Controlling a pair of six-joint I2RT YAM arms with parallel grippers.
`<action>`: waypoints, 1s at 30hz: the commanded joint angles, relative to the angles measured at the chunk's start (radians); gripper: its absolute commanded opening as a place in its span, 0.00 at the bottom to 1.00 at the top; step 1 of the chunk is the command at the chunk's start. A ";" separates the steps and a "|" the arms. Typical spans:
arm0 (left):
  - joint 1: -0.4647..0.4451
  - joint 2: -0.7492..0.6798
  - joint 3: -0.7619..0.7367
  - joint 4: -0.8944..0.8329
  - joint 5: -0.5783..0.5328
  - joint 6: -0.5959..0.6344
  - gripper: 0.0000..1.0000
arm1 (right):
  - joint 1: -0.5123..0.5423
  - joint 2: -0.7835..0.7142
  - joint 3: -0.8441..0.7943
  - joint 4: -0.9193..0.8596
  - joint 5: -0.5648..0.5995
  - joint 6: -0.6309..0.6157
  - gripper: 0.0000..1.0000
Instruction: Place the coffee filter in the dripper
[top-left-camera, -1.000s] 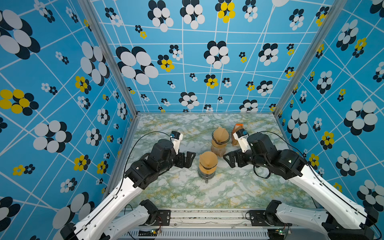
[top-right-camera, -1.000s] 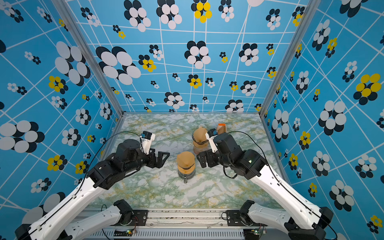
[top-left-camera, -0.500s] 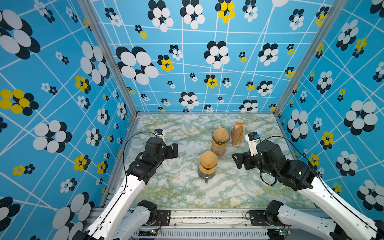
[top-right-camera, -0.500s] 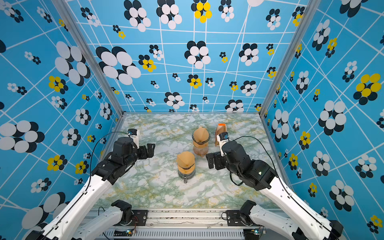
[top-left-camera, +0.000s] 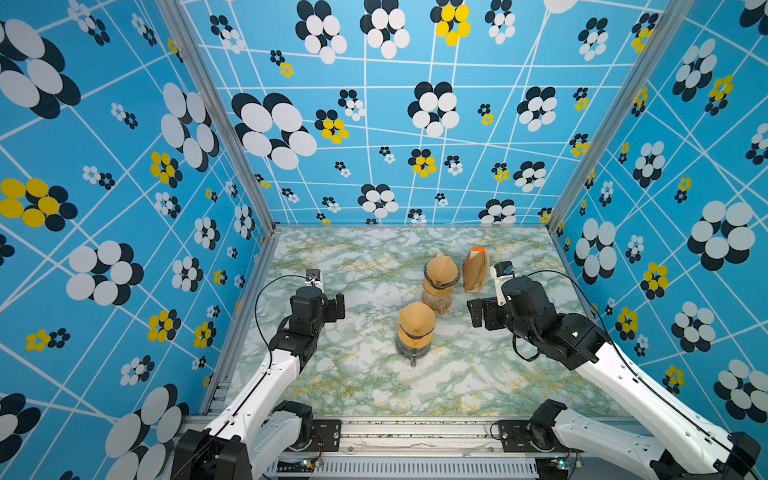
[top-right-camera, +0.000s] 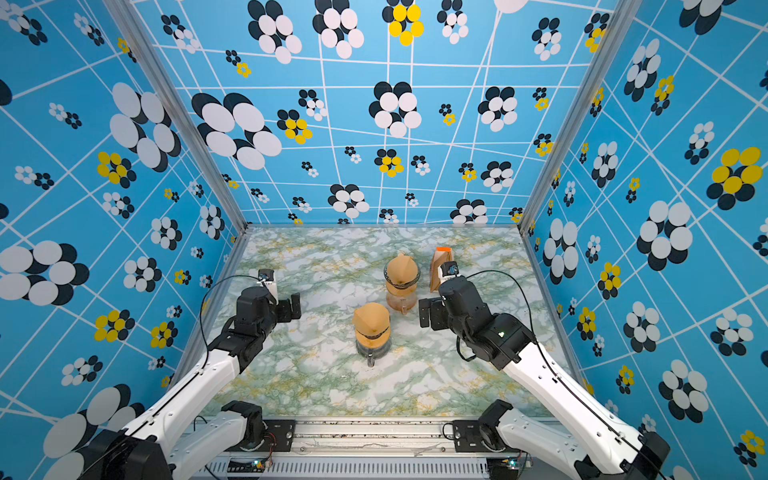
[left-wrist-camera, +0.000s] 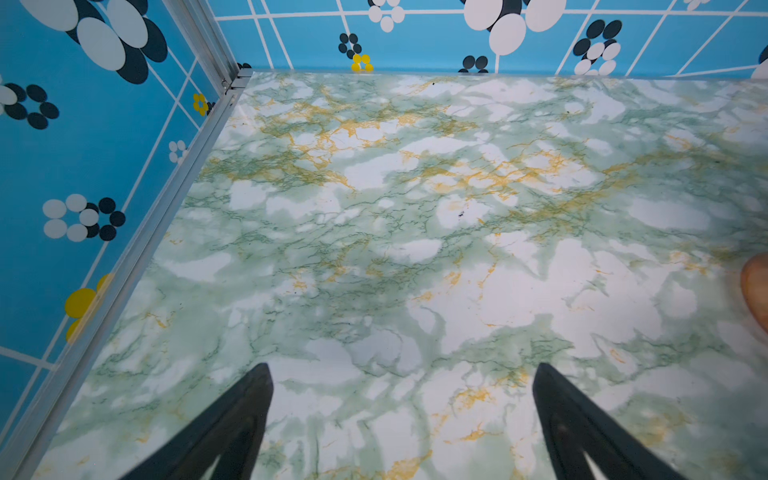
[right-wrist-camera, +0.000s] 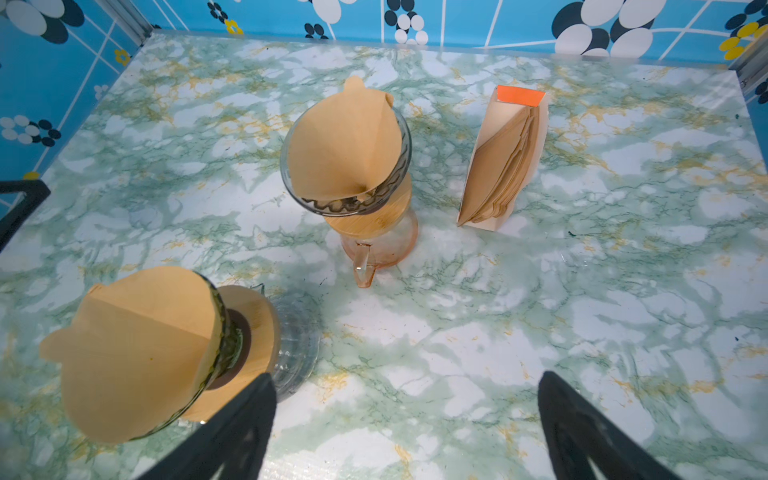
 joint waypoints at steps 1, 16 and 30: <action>0.029 -0.012 -0.075 0.225 -0.008 0.095 0.99 | -0.048 -0.001 -0.037 0.078 -0.044 -0.017 0.99; 0.113 0.175 -0.200 0.641 0.083 0.097 0.99 | -0.178 -0.015 -0.170 0.287 -0.080 -0.112 0.99; 0.121 0.563 -0.161 0.960 0.097 0.125 0.99 | -0.237 0.039 -0.274 0.443 -0.079 -0.075 0.99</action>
